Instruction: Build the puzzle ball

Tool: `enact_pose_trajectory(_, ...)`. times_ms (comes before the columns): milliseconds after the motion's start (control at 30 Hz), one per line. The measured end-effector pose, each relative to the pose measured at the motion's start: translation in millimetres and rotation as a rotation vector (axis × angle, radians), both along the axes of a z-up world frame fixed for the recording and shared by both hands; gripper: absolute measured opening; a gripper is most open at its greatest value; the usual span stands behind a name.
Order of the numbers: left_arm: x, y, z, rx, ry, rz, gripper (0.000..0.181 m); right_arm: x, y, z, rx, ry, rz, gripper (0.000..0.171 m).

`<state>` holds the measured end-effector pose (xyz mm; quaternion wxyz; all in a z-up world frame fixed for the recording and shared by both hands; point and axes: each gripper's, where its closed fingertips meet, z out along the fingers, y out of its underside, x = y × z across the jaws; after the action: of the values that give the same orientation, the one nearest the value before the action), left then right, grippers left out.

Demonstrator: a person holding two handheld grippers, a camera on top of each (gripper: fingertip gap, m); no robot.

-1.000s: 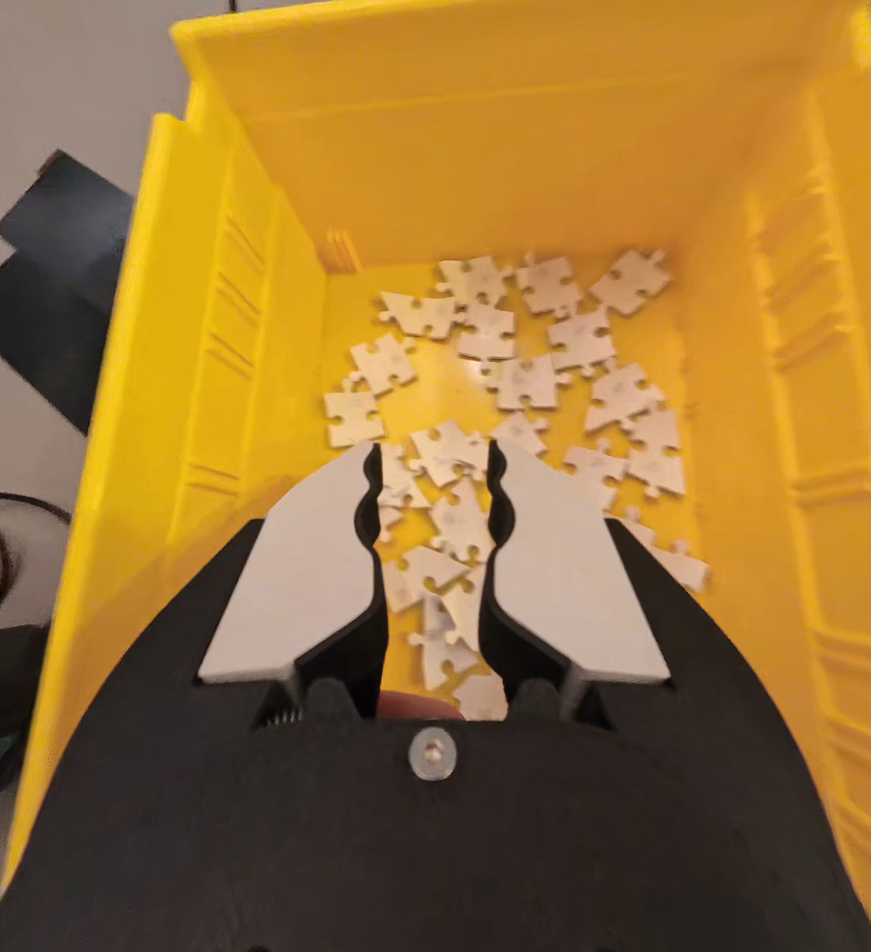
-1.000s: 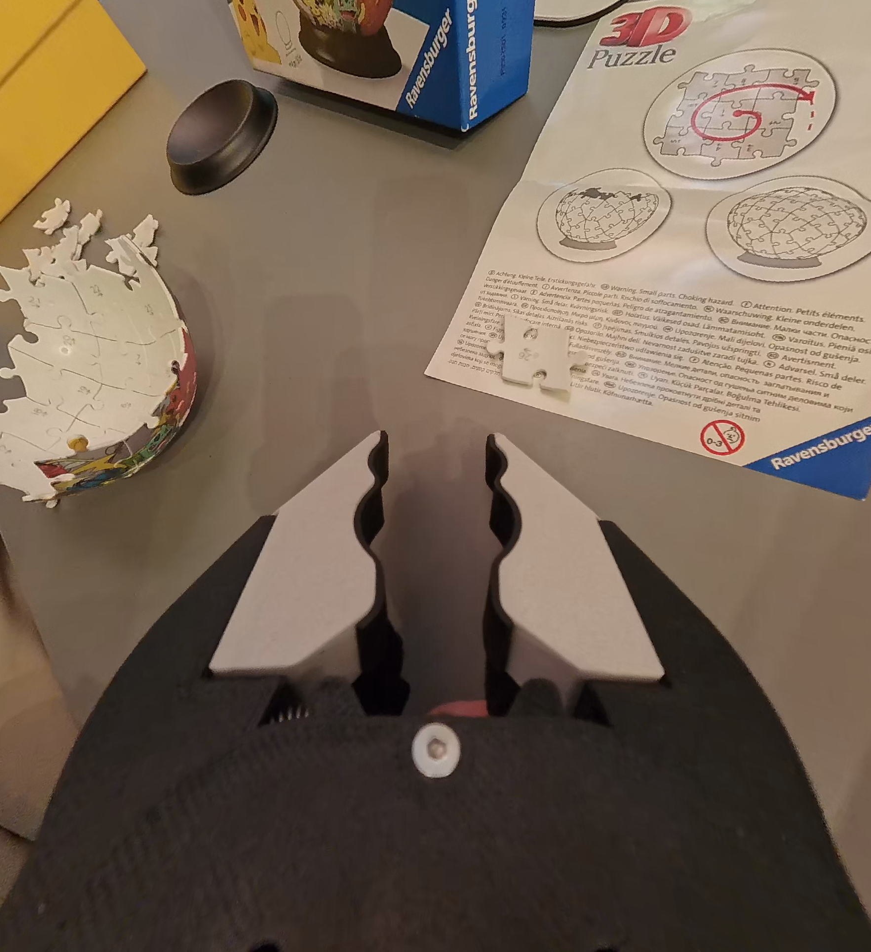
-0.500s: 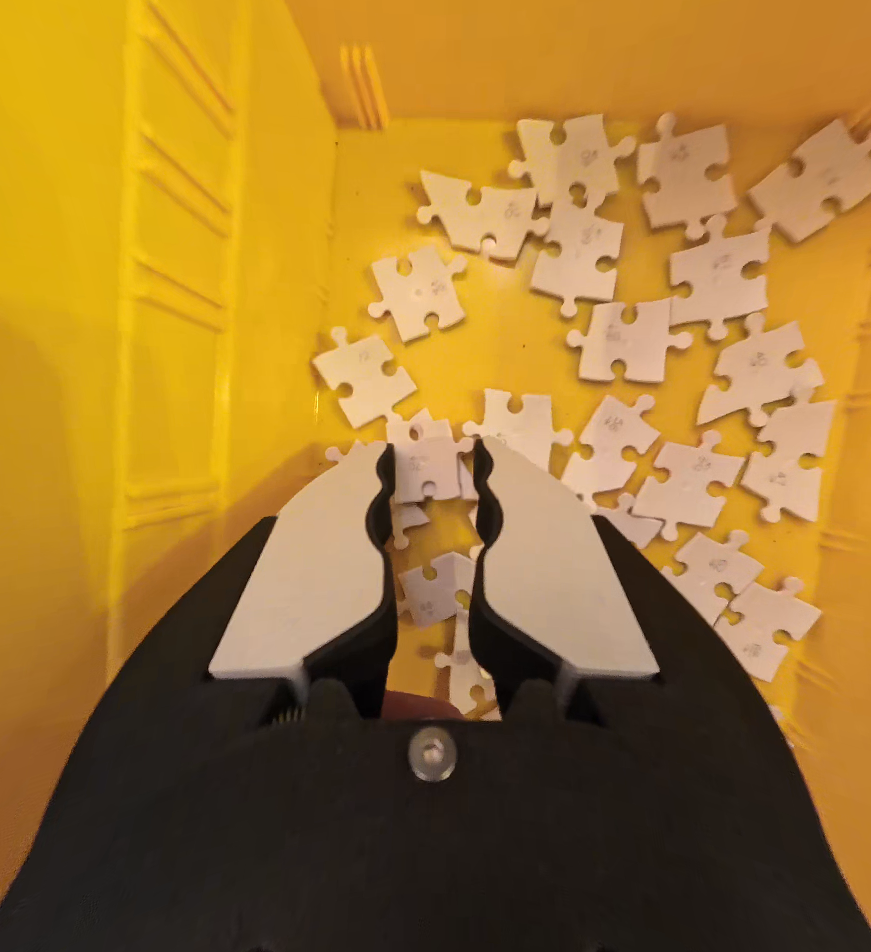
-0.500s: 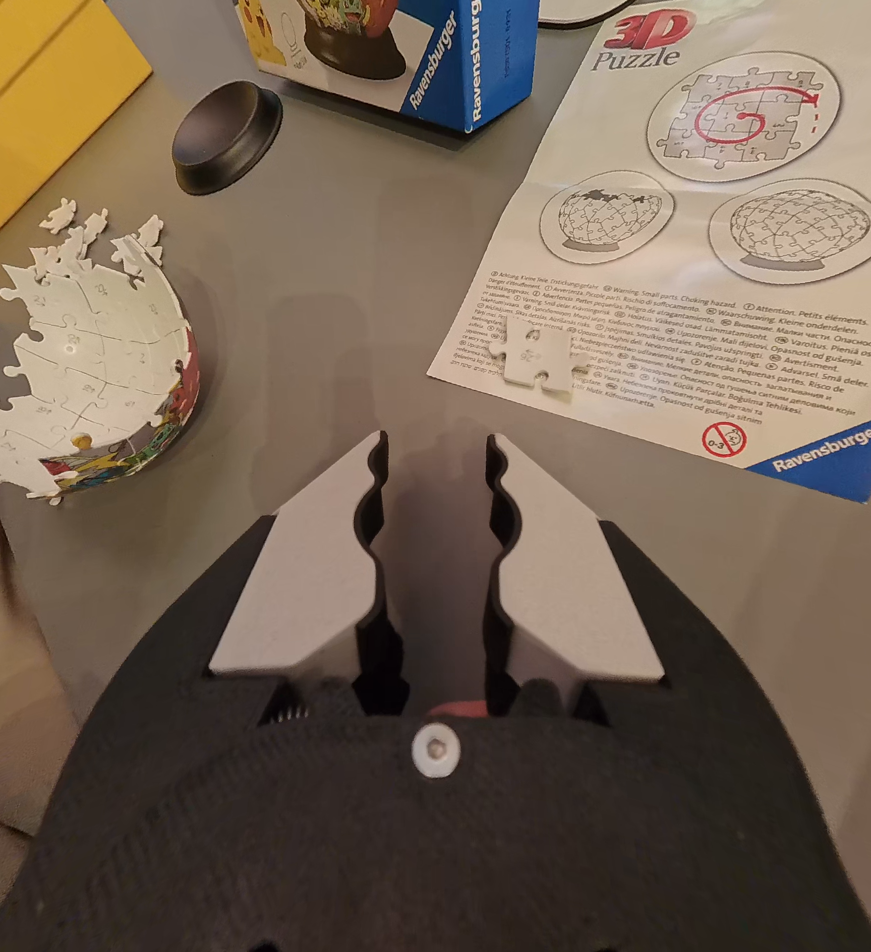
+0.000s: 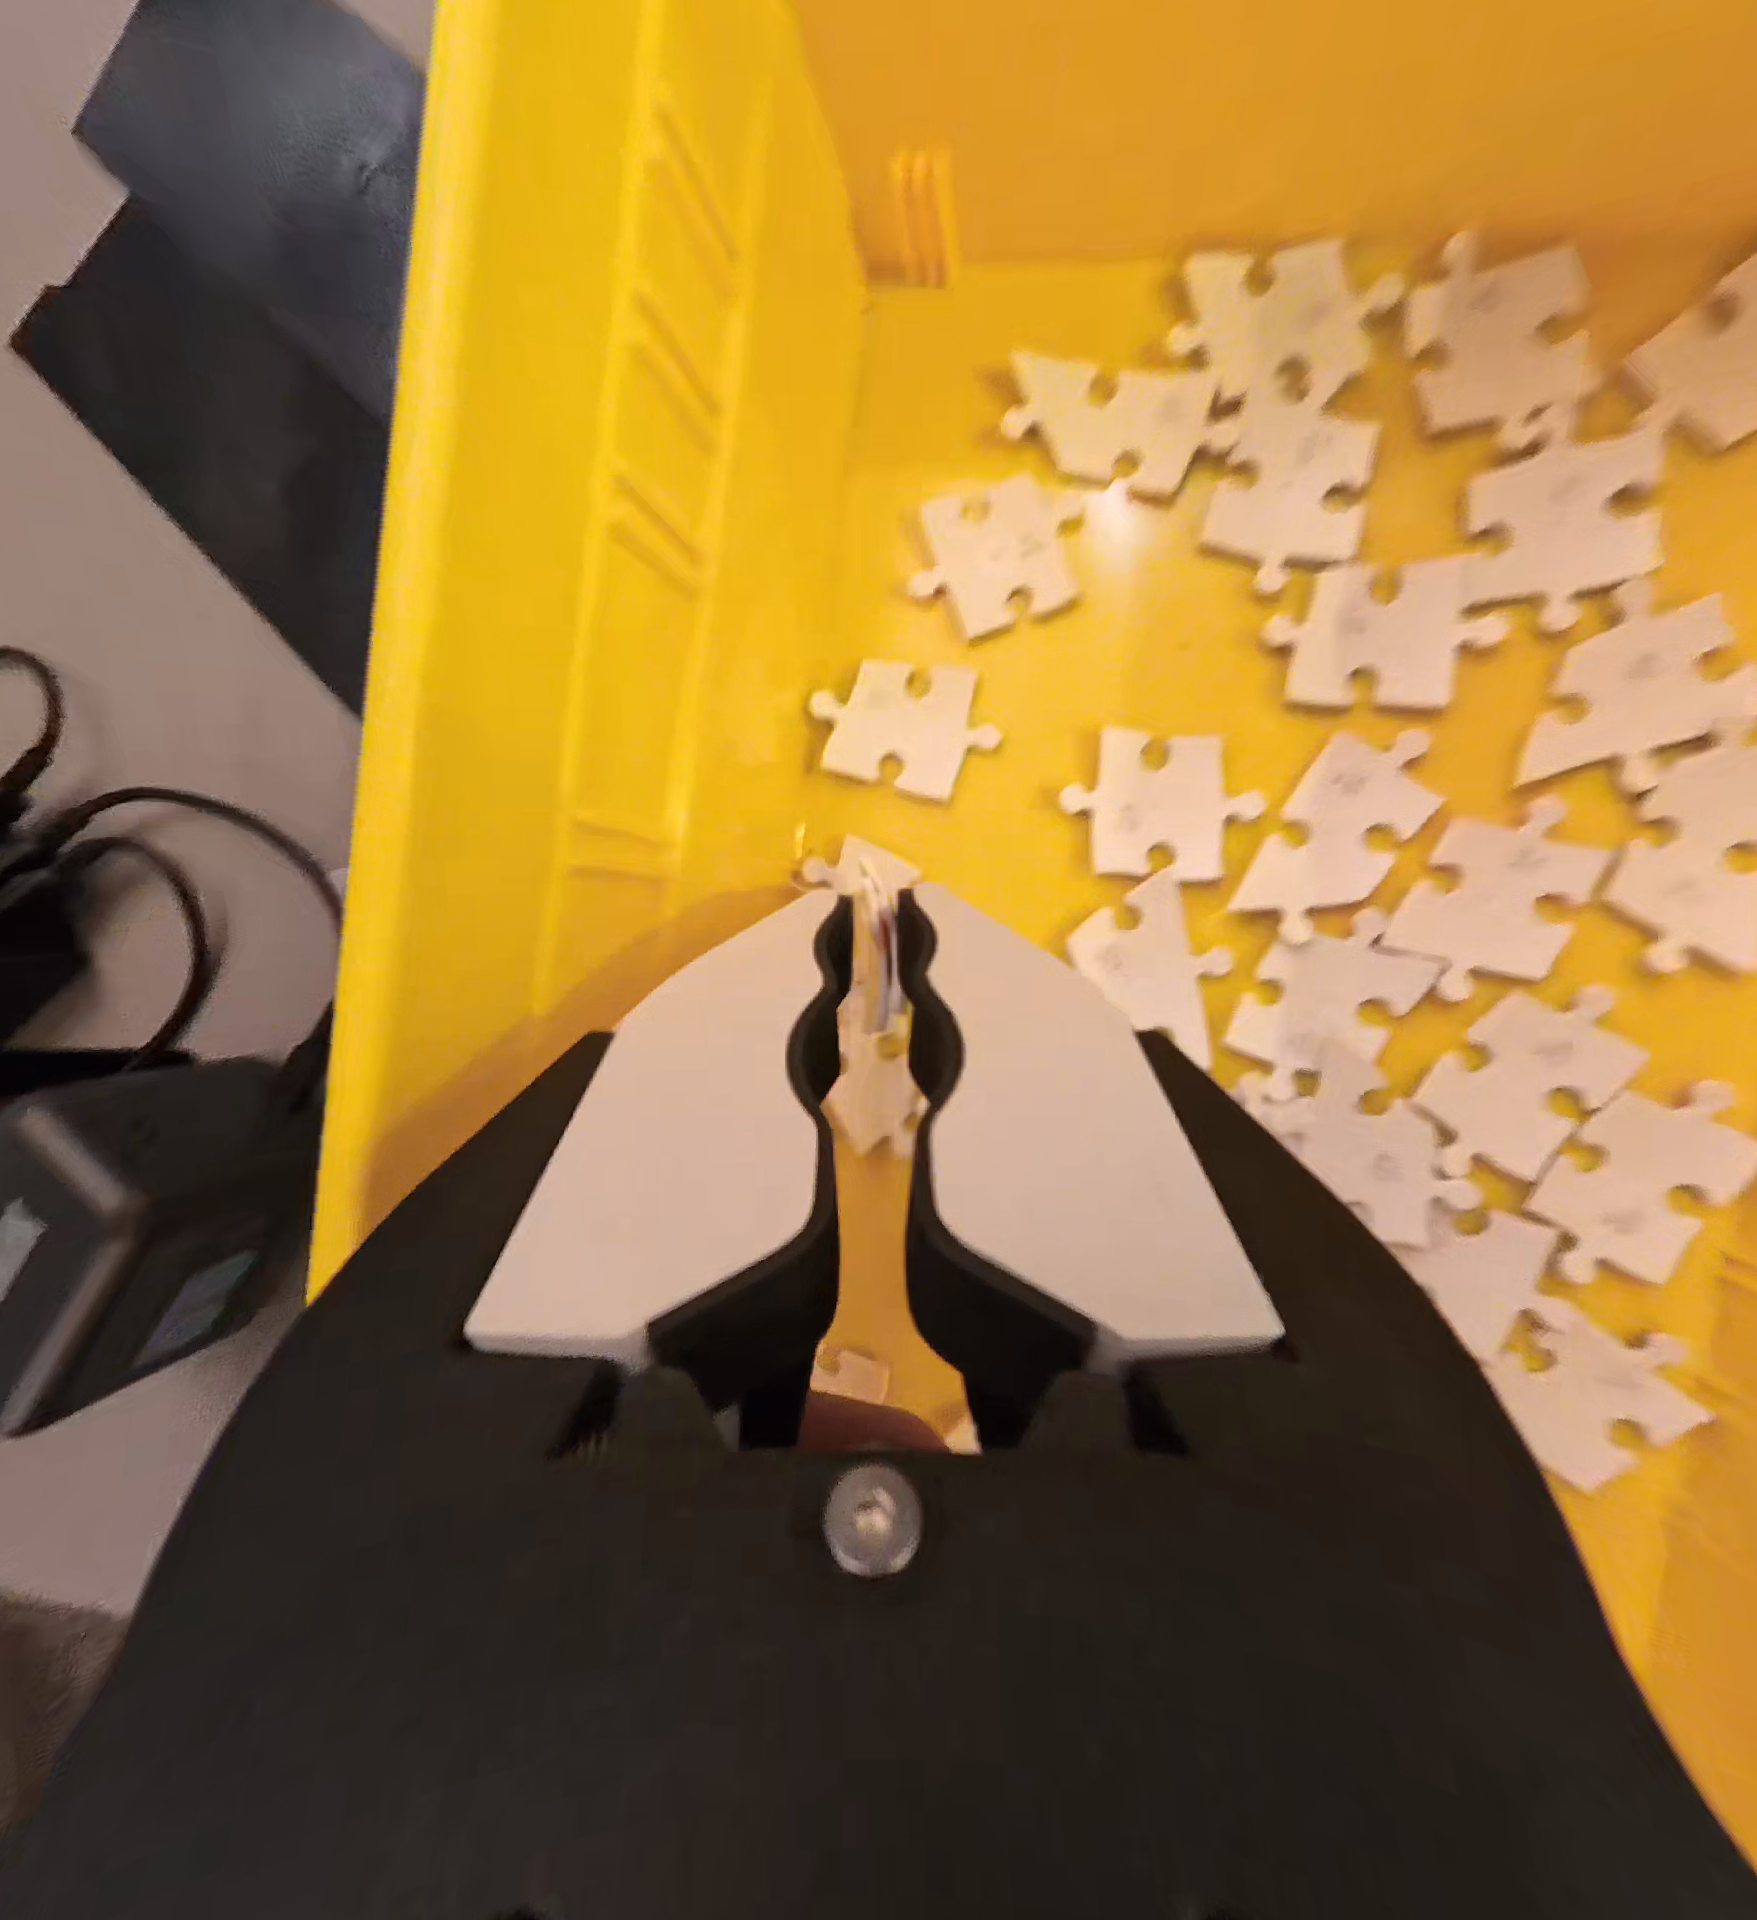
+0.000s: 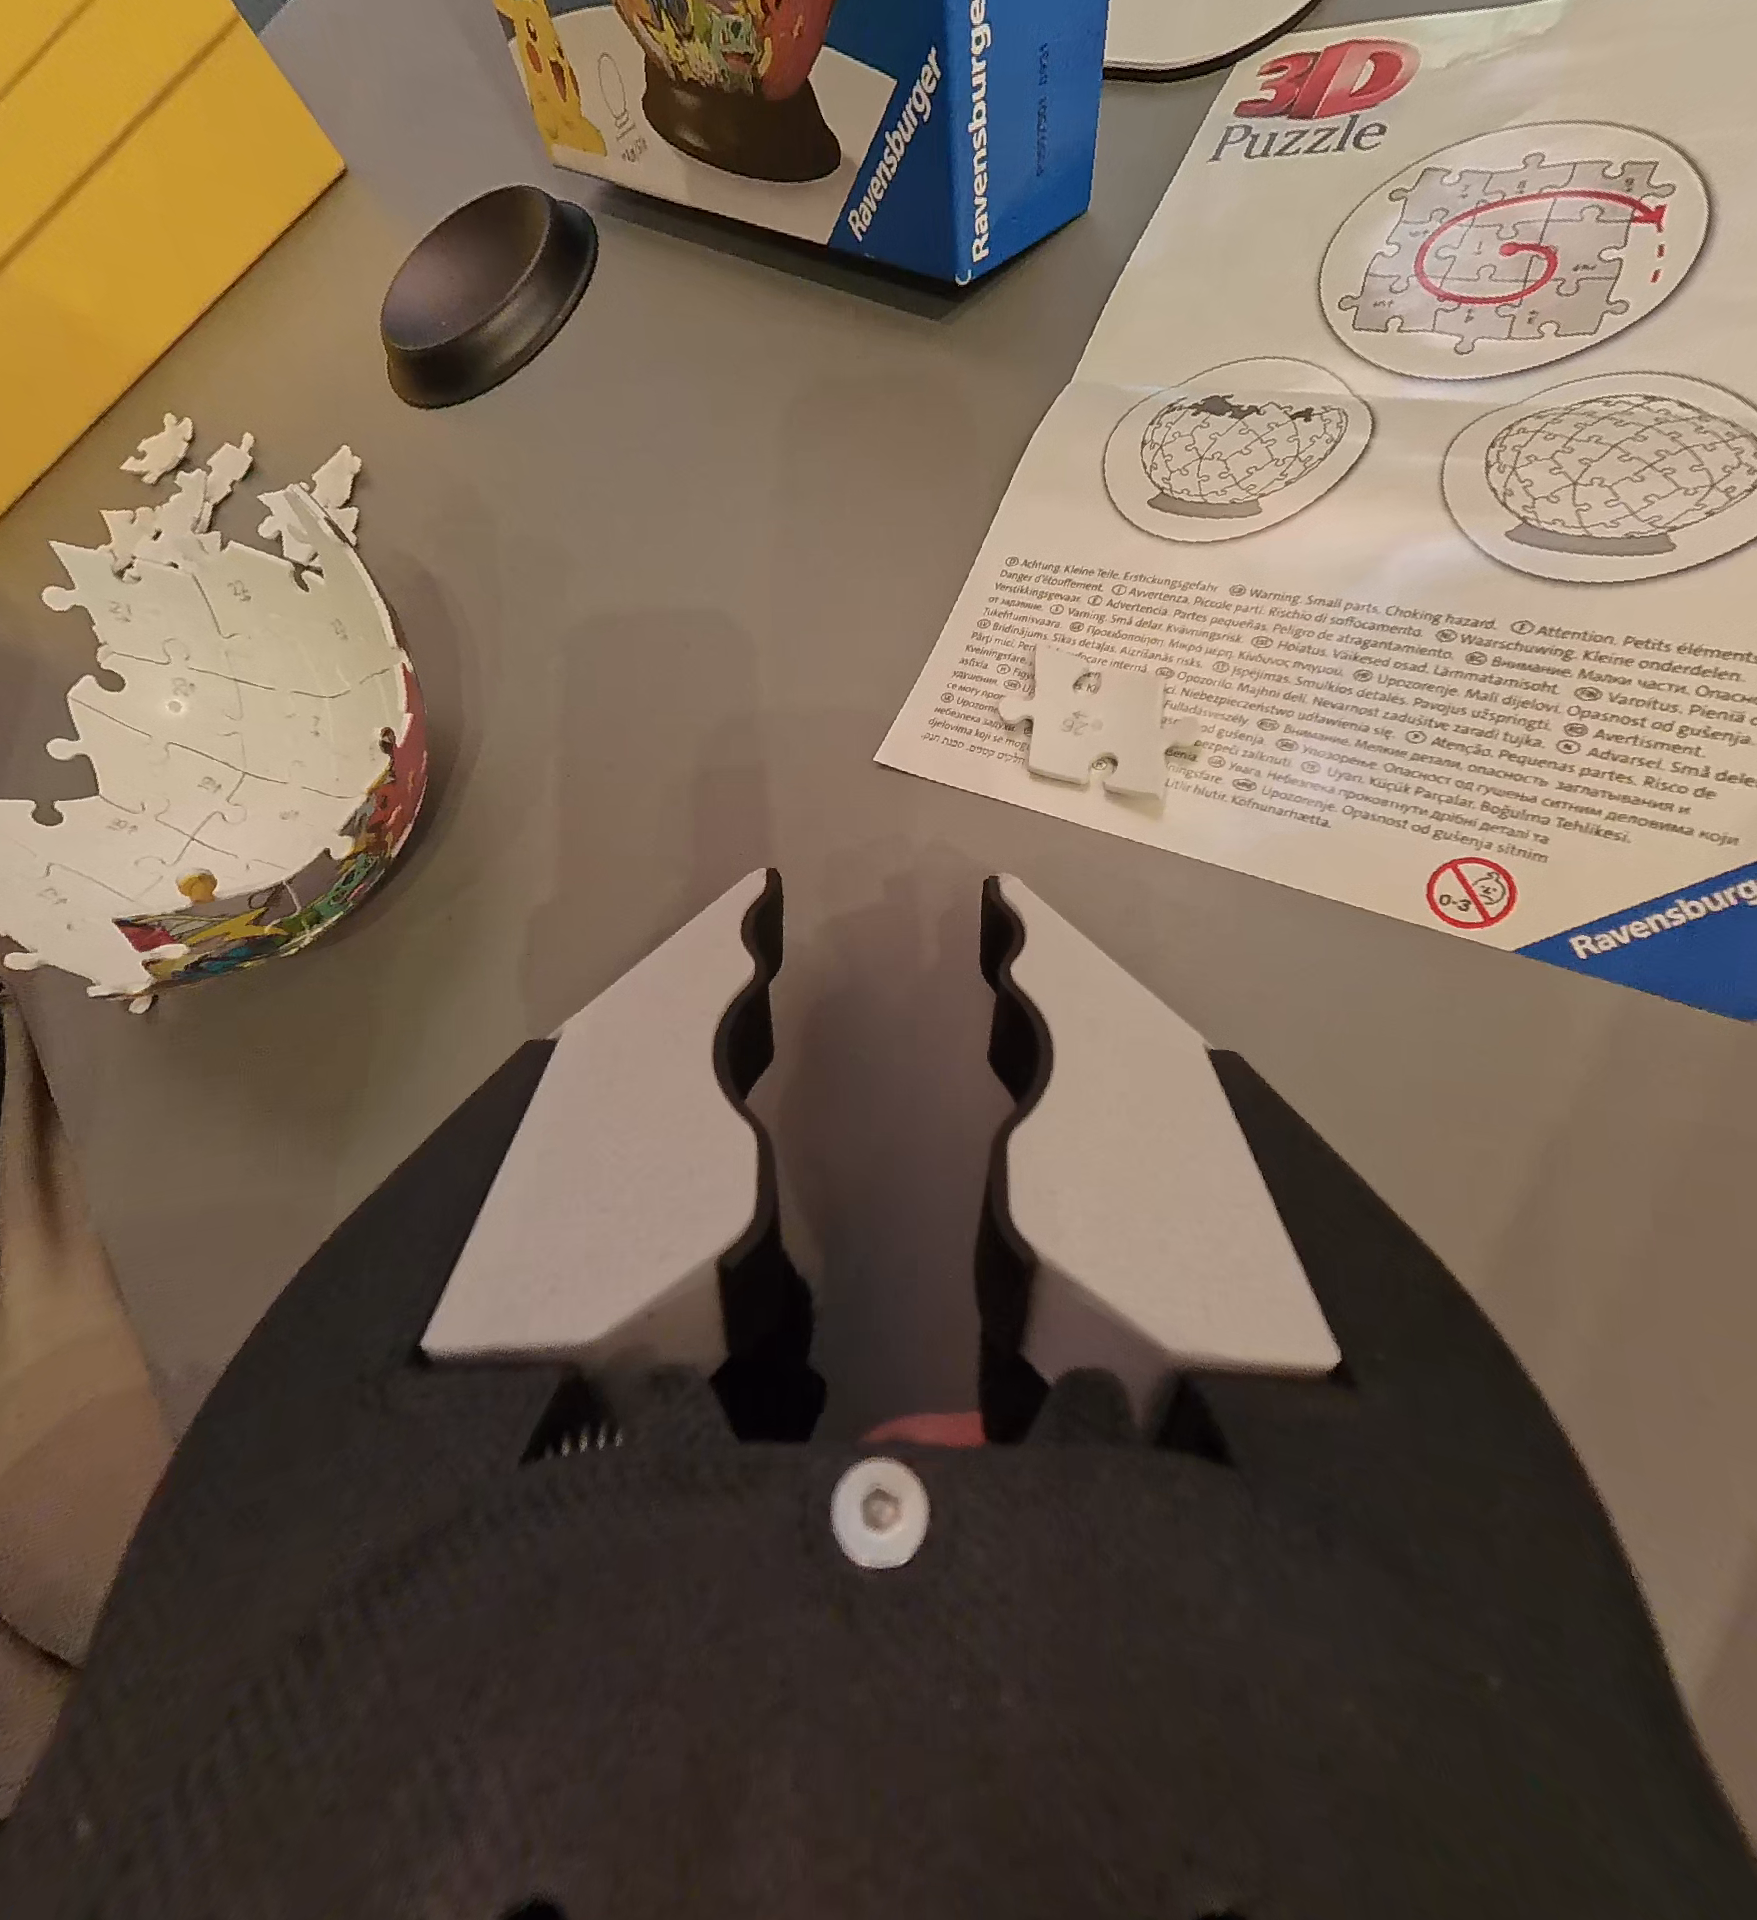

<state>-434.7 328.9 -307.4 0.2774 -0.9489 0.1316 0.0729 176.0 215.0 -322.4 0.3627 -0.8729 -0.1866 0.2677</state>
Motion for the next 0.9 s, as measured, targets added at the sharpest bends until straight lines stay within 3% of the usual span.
enact_pose_trajectory(200, -5, -10, -19, -0.085, 0.048, 0.008, 0.012, 0, -1, 1, 0.004, 0.003, 0.002, 0.037)
enact_pose_trajectory(433, -13, -13, -25, -0.134, 0.126, -0.008, 0.005, -1, -1, 1, 0.003, 0.010, 0.006, 0.037)
enact_pose_trajectory(733, 25, 17, -19, -0.050, 0.148, -0.141, 0.005, -1, -1, 2, 0.004, 0.014, 0.010, 0.037)
enact_pose_trajectory(867, 48, 24, -22, -0.040, 0.057, -0.194, 0.034, -1, -1, 2, 0.006, 0.017, 0.009, 0.037)
enact_pose_trajectory(900, 52, 23, -18, -0.027, 0.017, -0.203, 0.030, -1, -1, 2, 0.006, 0.019, 0.009, 0.037)
